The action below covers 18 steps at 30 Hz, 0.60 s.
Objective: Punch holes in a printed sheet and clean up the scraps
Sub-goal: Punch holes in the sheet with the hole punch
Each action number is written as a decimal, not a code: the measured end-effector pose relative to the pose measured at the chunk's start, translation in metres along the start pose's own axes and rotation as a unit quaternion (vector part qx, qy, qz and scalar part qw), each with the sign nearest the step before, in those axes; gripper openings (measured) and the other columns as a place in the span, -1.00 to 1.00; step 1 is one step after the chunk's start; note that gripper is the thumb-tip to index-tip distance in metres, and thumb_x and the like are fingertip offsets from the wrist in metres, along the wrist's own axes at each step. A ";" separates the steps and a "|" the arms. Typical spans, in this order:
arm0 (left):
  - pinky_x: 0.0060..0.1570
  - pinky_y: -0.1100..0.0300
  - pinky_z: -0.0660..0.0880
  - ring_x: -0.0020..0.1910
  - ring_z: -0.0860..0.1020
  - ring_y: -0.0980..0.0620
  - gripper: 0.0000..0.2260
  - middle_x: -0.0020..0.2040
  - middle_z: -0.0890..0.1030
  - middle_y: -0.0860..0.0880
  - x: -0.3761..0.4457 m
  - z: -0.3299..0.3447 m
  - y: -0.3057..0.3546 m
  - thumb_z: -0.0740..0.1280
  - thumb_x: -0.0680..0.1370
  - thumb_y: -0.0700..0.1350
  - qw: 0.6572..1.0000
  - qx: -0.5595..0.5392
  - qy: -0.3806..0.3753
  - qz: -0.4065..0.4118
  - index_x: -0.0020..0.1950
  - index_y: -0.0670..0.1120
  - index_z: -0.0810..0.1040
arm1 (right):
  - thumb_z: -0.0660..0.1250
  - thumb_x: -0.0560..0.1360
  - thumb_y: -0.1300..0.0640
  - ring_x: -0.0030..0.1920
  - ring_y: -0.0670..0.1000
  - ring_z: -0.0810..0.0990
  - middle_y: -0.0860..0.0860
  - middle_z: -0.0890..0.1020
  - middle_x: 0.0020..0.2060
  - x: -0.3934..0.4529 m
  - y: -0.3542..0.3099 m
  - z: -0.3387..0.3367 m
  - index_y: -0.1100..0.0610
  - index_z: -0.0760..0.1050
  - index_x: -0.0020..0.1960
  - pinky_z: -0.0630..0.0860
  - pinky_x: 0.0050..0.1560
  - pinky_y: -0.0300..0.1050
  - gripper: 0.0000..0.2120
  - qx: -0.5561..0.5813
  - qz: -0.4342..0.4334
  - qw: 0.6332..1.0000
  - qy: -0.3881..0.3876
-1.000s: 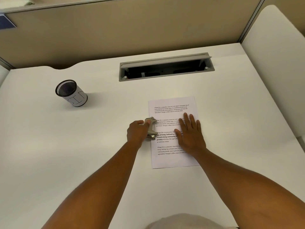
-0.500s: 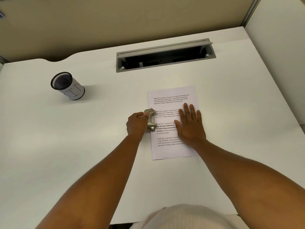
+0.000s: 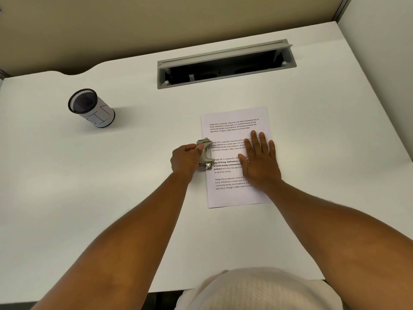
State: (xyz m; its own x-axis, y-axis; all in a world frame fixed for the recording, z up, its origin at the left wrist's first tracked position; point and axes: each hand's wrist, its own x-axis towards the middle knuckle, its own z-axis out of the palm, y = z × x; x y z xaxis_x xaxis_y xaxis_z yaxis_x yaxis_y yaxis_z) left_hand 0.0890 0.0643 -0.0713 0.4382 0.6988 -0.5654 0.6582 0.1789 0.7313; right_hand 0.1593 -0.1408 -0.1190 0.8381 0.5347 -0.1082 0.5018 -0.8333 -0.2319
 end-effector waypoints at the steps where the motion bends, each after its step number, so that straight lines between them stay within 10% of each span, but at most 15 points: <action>1: 0.07 0.04 0.62 0.01 0.66 -0.02 -0.63 -0.04 0.69 0.07 0.000 0.000 0.001 0.51 0.27 0.13 1.000 -0.002 0.003 -0.002 0.03 0.04 0.69 | -0.23 0.55 -0.19 0.57 0.09 -0.17 0.07 -0.07 0.57 0.000 0.000 0.000 0.11 0.05 0.55 -0.15 0.53 0.16 -0.34 -0.001 -0.001 1.000 0.002; 18: -0.01 0.25 0.43 0.00 0.58 0.08 -0.65 -0.04 0.62 0.10 0.000 0.001 -0.003 0.49 0.46 0.01 0.999 0.032 0.022 0.029 0.21 -0.03 0.61 | -0.29 0.53 -0.21 0.56 0.09 -0.22 0.07 -0.12 0.57 0.000 -0.002 -0.005 0.11 0.00 0.56 -0.20 0.53 0.16 -0.30 -0.005 0.006 1.000 -0.021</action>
State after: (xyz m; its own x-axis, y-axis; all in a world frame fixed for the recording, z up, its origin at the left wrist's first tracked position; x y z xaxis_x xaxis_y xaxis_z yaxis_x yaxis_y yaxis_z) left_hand 0.0880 0.0633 -0.0738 0.4491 0.7373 -0.5047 0.6711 0.0946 0.7353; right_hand 0.1596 -0.1394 -0.1141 0.8347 0.5295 -0.1514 0.4936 -0.8412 -0.2207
